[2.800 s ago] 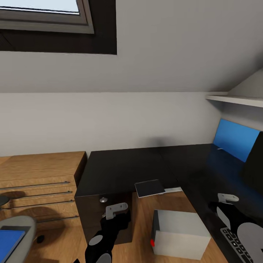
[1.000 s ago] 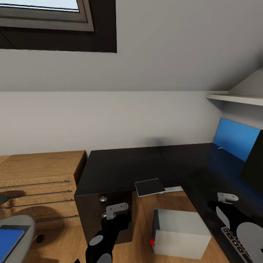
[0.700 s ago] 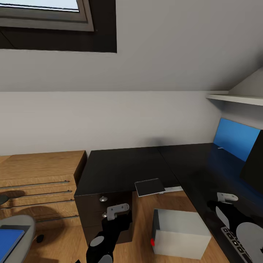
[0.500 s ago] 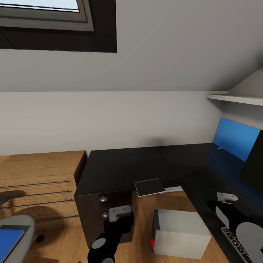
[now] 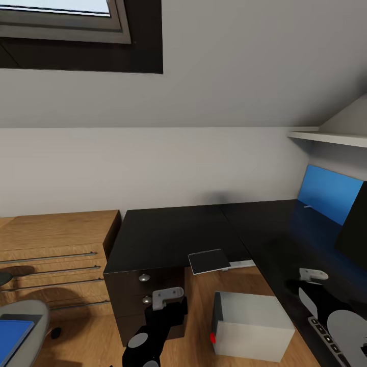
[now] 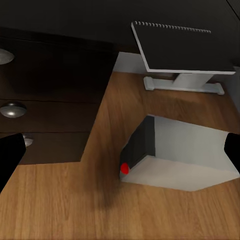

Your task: In the bedroom, organize the workspace by keeping the computer under the desk, ensuring the monitor is on the desk, placing the keyboard on the desk next to the monitor, placing the mouse on the desk next to the keyboard, moving the folder from the swivel chair onto the desk next to the mouse, stacking the notebook on top of the folder with the pen on top of the notebook, and positioning the swivel chair next to the desk.

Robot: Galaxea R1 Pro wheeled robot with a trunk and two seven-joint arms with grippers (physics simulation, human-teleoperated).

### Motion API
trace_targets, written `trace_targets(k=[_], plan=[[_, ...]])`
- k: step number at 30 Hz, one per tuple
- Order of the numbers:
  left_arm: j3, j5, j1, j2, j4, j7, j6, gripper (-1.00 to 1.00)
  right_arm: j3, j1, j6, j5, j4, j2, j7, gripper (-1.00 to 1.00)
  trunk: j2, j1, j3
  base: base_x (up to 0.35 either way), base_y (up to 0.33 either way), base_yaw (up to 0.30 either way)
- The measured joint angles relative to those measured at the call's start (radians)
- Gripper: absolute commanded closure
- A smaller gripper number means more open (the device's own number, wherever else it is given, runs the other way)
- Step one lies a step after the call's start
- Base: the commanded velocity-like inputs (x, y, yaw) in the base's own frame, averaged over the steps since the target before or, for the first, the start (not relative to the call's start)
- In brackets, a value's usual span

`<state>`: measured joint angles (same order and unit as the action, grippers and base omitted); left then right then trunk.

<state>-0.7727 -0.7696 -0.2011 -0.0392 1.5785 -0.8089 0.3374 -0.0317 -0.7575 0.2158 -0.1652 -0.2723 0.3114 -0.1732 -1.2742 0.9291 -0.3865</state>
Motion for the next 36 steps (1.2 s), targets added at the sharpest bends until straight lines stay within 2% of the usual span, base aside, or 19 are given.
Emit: trace_targets(k=[4,12,16,21,25,27,29,30,32,34,35,36], plan=[[-0.001,0.001,0.000,0.000,0.000,0.000,0.000,-1.00,0.000,0.000,0.000,0.000,0.000,-0.008,0.034,-1.00,0.000,0.000,0.000,0.000,0.000,0.000],[-0.001,0.001,0.000,0.000,0.000,0.000,0.000,-1.00,0.000,0.000,-0.001,-0.001,-0.001,-0.012,0.044,-1.00,0.000,0.000,0.000,0.000,0.000,0.000],[-0.002,0.000,0.000,0.000,0.000,0.000,0.000,-1.00,0.002,0.000,-0.001,-0.002,-0.027,-0.029,0.053,-1.00,0.000,0.000,0.000,0.000,0.000,0.000],[-0.001,-0.001,0.000,0.000,-0.022,0.001,0.000,-1.00,0.004,0.000,-0.001,-0.001,-0.064,-0.044,0.138,-1.00,0.000,0.000,0.000,0.000,0.000,0.000],[0.000,0.000,0.000,0.000,-0.030,0.001,0.000,-1.00,0.005,0.001,0.000,-0.001,-0.080,-0.059,0.155,-1.00,0.000,0.000,0.000,0.000,0.000,0.000],[0.000,0.000,0.000,0.000,-0.033,0.001,0.000,-1.00,0.005,0.003,0.001,0.001,-0.122,-0.075,0.158,-1.00,0.000,0.000,0.000,0.000,0.000,0.000],[0.000,0.000,0.000,0.000,-0.035,0.002,0.000,-1.00,0.006,0.035,0.019,0.003,-0.282,-0.107,0.135,-1.00,0.000,0.000,0.000,0.000,0.000,0.000],[0.000,0.001,0.000,0.000,-0.035,0.002,0.000,-1.00,0.006,0.045,0.025,0.003,-0.303,-0.113,0.126,-1.00,0.000,0.000,0.000,0.000,0.000,0.000],[0.000,0.001,0.000,0.000,-0.035,0.002,0.000,-1.00,0.005,0.077,0.043,0.002,-0.361,-0.131,0.084,-1.00,0.000,0.000,0.000,0.000,0.000,0.000],[0.000,0.001,0.000,0.000,-0.035,0.001,0.000,-1.00,0.004,0.110,0.058,0.001,-0.424,-0.161,0.030,-1.00,0.000,0.000,0.000,0.000,0.000,0.000],[0.002,0.000,0.000,-0.001,-0.036,-0.001,0.000,-1.00,0.002,0.152,0.068,0.003,-0.487,-0.212,-0.023,-1.00,0.000,0.000,0.000,0.000,0.000,0.000],[0.003,0.000,0.000,-0.001,-0.036,-0.001,0.000,-1.00,0.002,0.162,0.070,0.005,-0.498,-0.229,-0.033,-1.00,0.000,0.000,0.000,0.000,0.000,0.000]])
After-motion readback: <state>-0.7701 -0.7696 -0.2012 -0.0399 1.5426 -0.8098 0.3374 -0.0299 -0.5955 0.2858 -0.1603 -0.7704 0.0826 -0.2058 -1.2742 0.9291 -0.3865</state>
